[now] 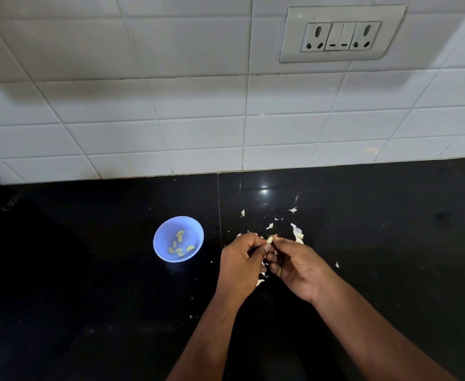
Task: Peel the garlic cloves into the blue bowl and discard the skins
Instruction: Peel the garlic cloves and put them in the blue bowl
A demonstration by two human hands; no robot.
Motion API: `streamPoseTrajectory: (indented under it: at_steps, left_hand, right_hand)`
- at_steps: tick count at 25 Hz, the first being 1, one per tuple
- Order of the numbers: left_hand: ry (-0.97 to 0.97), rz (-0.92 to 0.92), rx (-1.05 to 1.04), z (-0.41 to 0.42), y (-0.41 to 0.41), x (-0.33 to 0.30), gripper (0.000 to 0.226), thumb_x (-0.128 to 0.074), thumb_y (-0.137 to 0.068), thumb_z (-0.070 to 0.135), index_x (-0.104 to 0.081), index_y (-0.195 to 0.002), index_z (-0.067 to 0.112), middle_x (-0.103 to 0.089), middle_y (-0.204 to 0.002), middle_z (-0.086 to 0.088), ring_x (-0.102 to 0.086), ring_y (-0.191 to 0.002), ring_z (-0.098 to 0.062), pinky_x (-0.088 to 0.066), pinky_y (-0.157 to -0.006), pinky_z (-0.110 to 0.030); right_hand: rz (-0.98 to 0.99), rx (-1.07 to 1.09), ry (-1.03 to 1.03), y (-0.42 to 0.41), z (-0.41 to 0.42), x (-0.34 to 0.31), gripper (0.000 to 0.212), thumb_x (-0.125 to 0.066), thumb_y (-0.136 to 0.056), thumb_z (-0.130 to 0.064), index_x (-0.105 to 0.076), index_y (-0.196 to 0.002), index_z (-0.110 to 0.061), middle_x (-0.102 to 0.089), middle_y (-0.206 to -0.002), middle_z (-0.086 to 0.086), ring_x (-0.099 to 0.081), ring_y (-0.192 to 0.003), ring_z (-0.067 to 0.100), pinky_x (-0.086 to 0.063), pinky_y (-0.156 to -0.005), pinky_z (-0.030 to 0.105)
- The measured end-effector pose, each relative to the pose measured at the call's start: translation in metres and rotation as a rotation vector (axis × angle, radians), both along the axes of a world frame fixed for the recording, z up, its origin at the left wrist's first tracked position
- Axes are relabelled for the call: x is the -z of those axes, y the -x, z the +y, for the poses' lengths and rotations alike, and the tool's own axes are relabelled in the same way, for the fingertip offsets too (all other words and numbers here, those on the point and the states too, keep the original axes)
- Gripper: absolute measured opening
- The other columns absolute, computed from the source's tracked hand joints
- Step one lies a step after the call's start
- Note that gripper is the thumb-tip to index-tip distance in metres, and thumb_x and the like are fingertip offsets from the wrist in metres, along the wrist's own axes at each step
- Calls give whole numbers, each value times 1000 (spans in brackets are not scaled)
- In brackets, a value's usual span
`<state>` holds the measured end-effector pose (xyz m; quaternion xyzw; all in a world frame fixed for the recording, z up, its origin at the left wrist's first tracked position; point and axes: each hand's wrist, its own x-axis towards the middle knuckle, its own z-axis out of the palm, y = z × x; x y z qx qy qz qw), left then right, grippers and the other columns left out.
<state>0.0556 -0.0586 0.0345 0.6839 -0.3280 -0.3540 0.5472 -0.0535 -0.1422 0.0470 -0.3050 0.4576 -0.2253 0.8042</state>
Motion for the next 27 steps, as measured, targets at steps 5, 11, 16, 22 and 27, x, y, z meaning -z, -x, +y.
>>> streamPoseTrajectory:
  at_steps: [5, 11, 16, 22, 27]
  left_hand:
    - [-7, 35, 13, 2, 0, 6, 17, -70, -99, 10, -73, -86, 19, -74, -82, -2, -70, -68, -14, -58, -64, -26]
    - [35, 222, -85, 0, 1, 8, 12, -61, -106, 17, -71, -104, 12, -74, -83, 1, -65, -69, -16, -55, -67, -25]
    - [62, 249, -105, 2, 0, 6, 20, -53, -110, 18, -70, -103, 10, -66, -78, 2, -59, -67, -14, -55, -65, -24]
    - [68, 205, -59, 8, -3, 8, 21, -52, -110, 17, -68, -98, 11, -62, -75, 2, -57, -68, -13, -53, -68, -31]
    - [-55, -19, -161, 7, -2, 14, 25, -61, -104, 23, -64, -79, 27, -62, -69, 8, -54, -65, -6, -51, -66, -37]
  right_hand:
    - [165, -82, 174, -5, 1, 2, 25, -53, -105, -7, -67, -84, -6, -64, -72, 6, -59, -58, 11, -47, -51, 24]
    - [525, -185, 669, 0, 6, 5, 18, -58, -102, -12, -74, -98, -18, -77, -84, 5, -66, -57, 11, -55, -54, 27]
    - [420, -83, 712, 1, 4, -12, 10, -82, -89, -25, -79, -86, -16, -76, -75, 3, -71, -63, 14, -59, -59, 29]
    - [165, -178, 610, -5, 5, -15, 19, -74, -95, -14, -79, -112, -19, -80, -101, 0, -75, -100, 12, -59, -87, 23]
    - [406, -189, 836, -11, 5, -7, 11, -76, -93, -12, -83, -100, -17, -79, -90, -8, -73, -86, -2, -52, -75, 10]
